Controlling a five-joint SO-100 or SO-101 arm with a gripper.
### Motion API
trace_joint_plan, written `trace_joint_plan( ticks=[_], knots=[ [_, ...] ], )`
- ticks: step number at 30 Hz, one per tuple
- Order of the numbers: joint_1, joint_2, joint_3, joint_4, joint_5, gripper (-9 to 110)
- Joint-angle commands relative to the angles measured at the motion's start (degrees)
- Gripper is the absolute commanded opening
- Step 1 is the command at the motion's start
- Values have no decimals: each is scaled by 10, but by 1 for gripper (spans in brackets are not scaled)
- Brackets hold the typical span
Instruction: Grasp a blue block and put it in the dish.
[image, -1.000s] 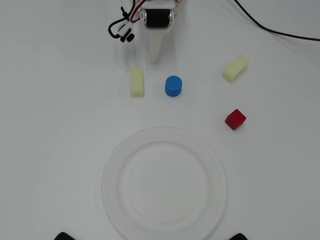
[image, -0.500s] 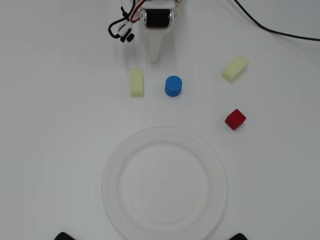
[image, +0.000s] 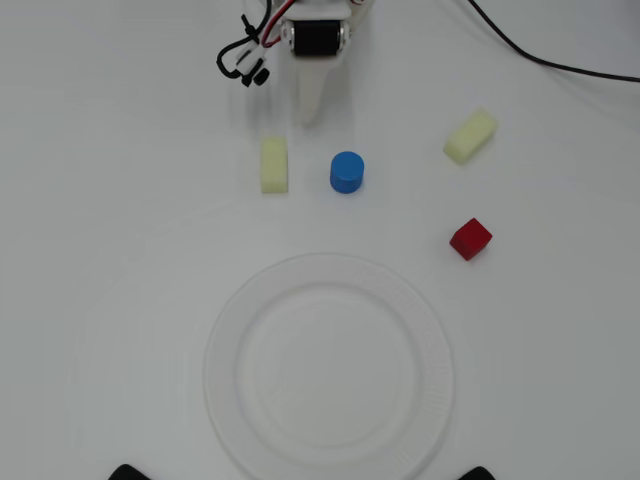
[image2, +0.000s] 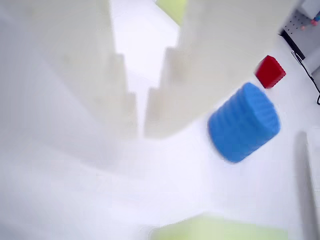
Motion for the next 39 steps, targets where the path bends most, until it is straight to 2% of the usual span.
trace_joint_plan(
  ticks=[1,7,15,23,33,39],
  knots=[
    [-7,-162,-132,6,-4,0],
    [-62,-323,-269,5,-5,1],
    [-107,-567,-418,-6,18,22],
    [-138,-706,-468,-61,39,30],
    [-131,-765,-404,-170,19,30],
    [-117,-788,-400,-193,4,24]
  ],
)
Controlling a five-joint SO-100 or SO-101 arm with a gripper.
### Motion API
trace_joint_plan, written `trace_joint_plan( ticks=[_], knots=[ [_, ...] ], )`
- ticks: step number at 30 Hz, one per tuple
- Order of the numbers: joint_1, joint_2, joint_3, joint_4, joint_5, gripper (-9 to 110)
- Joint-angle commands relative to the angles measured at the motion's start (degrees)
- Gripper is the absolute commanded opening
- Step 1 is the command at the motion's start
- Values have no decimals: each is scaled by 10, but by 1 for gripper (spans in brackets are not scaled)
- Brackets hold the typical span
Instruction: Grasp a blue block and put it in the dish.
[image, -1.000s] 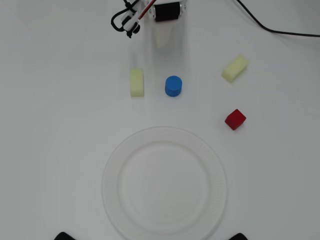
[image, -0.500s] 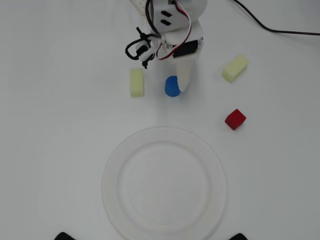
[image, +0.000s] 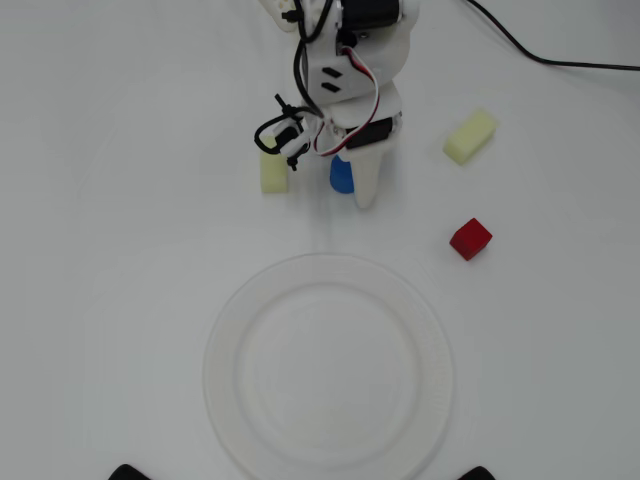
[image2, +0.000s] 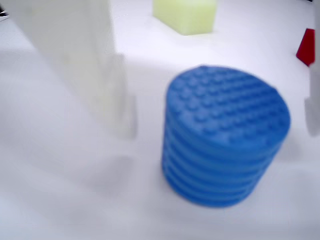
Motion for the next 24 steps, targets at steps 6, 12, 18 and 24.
trace_joint_plan(
  ticks=[6,12,18,24],
  knots=[
    [21,-7,-4,-18,-23,15],
    [25,18,-3,-16,-25,0],
    [35,179,18,-53,-57,0],
    [36,309,62,-203,-142,0]
  ],
)
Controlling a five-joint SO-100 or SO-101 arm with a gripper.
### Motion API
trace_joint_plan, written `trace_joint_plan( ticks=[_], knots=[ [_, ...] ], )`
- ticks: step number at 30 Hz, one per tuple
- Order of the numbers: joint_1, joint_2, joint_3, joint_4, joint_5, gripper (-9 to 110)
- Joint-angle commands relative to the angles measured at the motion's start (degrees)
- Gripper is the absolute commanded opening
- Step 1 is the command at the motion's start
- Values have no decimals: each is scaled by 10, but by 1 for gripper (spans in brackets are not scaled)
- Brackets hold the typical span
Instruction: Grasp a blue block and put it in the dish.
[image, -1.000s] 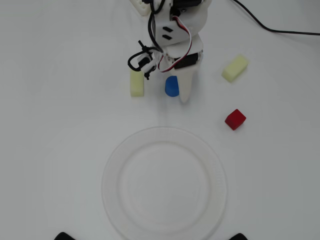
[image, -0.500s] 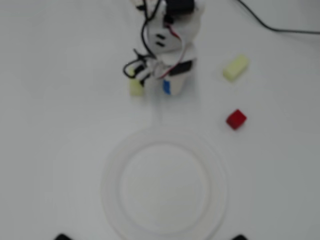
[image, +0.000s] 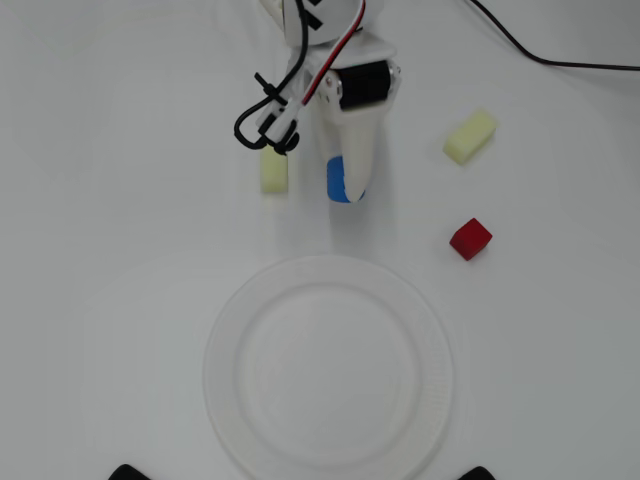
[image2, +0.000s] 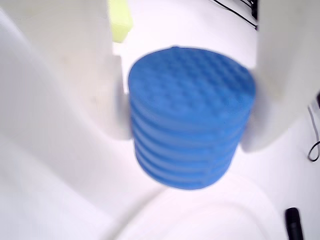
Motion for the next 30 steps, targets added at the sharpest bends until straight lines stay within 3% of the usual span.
trace_joint_plan(
  ticks=[1,6,19,30],
  knots=[
    [3,42,2,-74,-36,0],
    [18,-40,-44,-151,-58,0],
    [33,-383,-297,-135,-23,0],
    [46,-472,-312,-128,-4,0]
  ],
)
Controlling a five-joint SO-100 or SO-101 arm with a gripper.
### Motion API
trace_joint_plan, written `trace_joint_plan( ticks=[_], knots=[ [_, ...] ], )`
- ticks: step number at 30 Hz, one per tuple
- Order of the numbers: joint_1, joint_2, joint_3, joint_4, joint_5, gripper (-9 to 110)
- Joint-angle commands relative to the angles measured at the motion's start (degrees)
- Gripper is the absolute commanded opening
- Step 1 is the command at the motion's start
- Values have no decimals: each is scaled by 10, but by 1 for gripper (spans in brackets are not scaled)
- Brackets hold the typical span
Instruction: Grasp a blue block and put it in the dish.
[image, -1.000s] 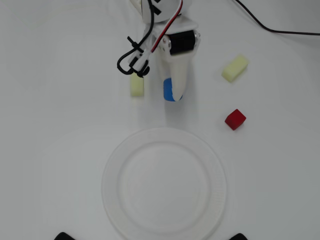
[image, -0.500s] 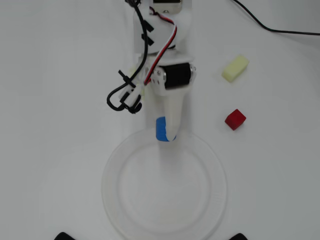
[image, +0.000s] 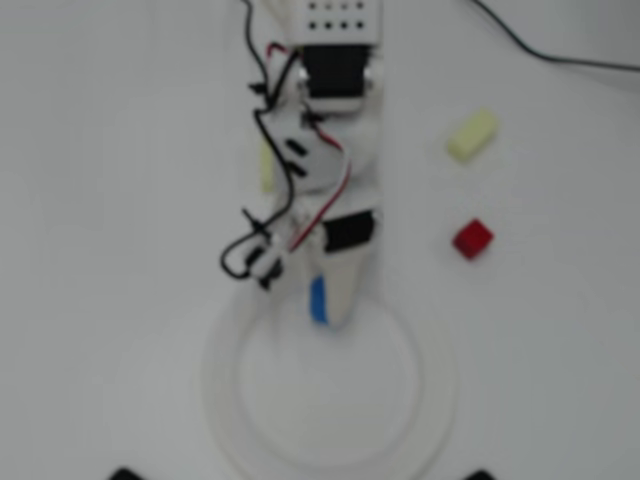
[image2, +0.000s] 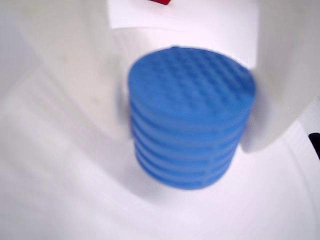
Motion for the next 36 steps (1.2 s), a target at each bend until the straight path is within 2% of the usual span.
trace_joint_plan(
  ticks=[1,2,10,14,23,27,36],
  knots=[
    [11,4,-34,6,4,1],
    [12,4,-34,11,4,1],
    [25,33,-62,91,24,24],
    [34,68,-81,152,40,32],
    [47,253,-110,372,52,44],
    [48,408,-1,404,40,46],
    [55,832,393,381,25,45]
  ],
)
